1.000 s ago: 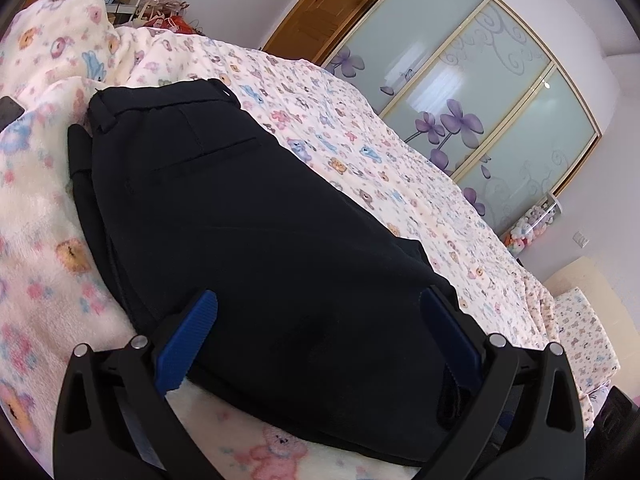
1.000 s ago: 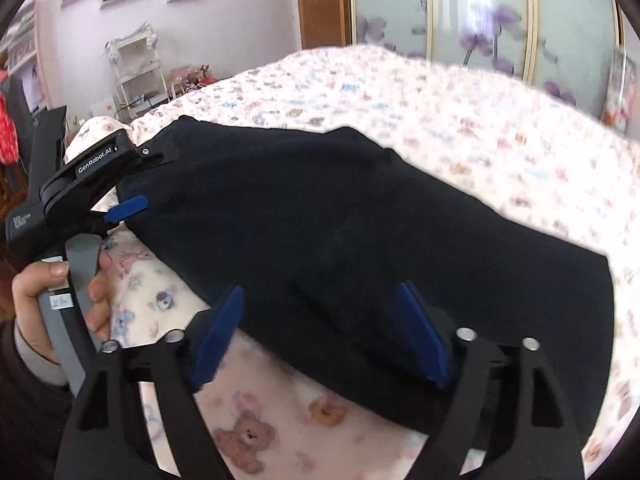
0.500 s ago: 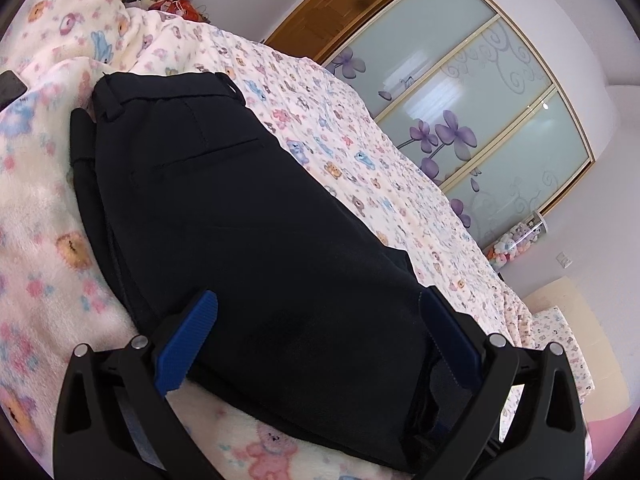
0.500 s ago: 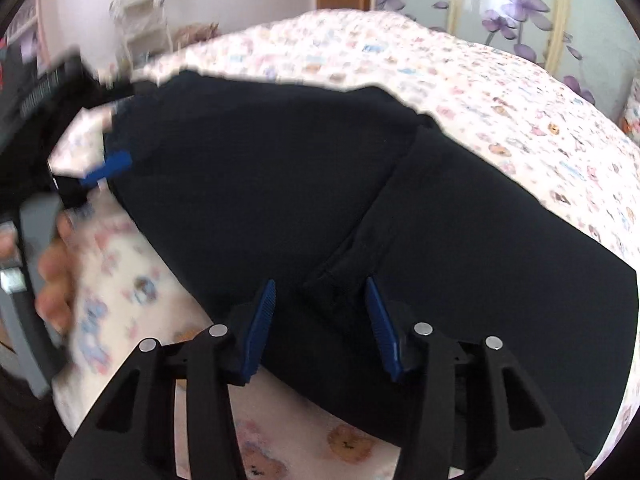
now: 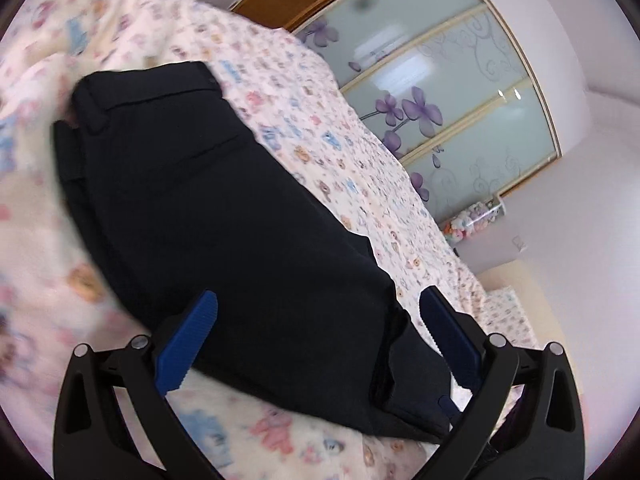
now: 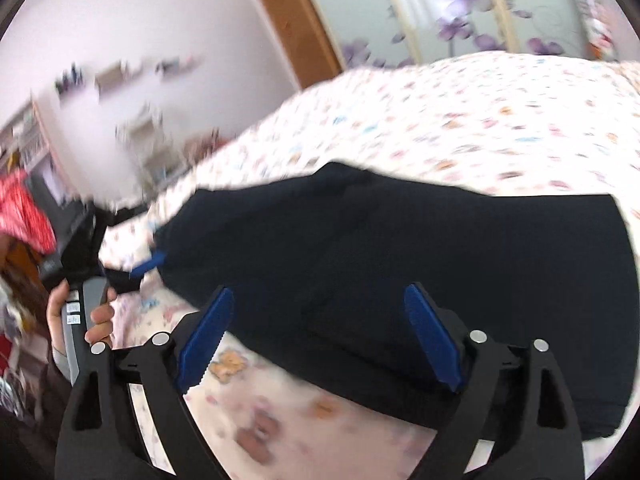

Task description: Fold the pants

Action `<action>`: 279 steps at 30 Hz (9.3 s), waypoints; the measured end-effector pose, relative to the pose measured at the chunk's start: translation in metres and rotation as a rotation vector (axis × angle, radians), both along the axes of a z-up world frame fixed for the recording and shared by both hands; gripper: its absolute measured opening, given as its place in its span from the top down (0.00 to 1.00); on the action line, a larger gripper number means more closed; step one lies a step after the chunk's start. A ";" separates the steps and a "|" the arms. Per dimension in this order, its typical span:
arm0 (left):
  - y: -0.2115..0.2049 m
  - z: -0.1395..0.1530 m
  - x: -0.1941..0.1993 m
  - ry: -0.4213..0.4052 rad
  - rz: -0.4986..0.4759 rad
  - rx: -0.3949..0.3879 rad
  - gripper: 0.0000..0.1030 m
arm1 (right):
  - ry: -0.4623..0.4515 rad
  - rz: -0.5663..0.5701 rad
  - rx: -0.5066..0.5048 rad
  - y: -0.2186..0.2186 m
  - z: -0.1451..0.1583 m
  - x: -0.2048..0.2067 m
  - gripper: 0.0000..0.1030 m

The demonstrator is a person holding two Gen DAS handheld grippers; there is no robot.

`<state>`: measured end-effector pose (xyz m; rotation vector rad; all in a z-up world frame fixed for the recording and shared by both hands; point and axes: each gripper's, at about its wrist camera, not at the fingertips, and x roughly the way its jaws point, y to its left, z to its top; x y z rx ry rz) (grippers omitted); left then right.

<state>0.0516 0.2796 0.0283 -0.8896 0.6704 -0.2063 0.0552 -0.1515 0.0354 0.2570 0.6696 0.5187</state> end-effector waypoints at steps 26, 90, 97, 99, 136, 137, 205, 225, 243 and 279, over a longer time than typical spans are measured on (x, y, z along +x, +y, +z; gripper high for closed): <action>0.034 -0.013 0.005 -0.016 0.089 -0.096 0.02 | 0.032 -0.047 0.405 -0.079 -0.048 0.000 0.03; -0.182 0.134 0.050 -0.134 -0.016 0.816 0.89 | -0.117 -0.158 0.742 -0.234 -0.024 -0.113 0.01; -0.350 0.086 0.008 -0.331 -0.405 1.135 0.88 | -0.114 -0.187 0.762 -0.240 -0.026 -0.117 0.01; -0.398 0.038 -0.011 -0.337 -0.577 1.293 0.87 | -0.109 -0.196 0.763 -0.242 -0.027 -0.118 0.01; -0.272 0.066 -0.023 -0.409 -0.249 0.633 0.02 | -0.096 0.032 0.621 -0.177 0.021 -0.060 0.01; -0.262 0.065 -0.013 -0.379 -0.228 0.579 0.02 | -0.066 0.048 0.642 -0.170 0.018 -0.048 0.01; -0.233 0.006 0.038 -0.118 -0.421 0.232 0.02 | 0.147 0.008 0.511 -0.140 -0.022 -0.044 0.01; -0.257 -0.018 0.027 -0.158 -0.418 0.509 0.02 | 0.071 0.006 0.491 -0.138 -0.055 -0.043 0.01; -0.250 0.011 -0.012 -0.223 -0.168 0.734 0.02 | -0.130 -0.098 0.133 -0.108 -0.010 -0.065 0.01; -0.177 -0.023 0.135 0.192 -0.478 0.235 0.02 | 0.471 0.004 0.269 -0.176 -0.058 0.089 0.01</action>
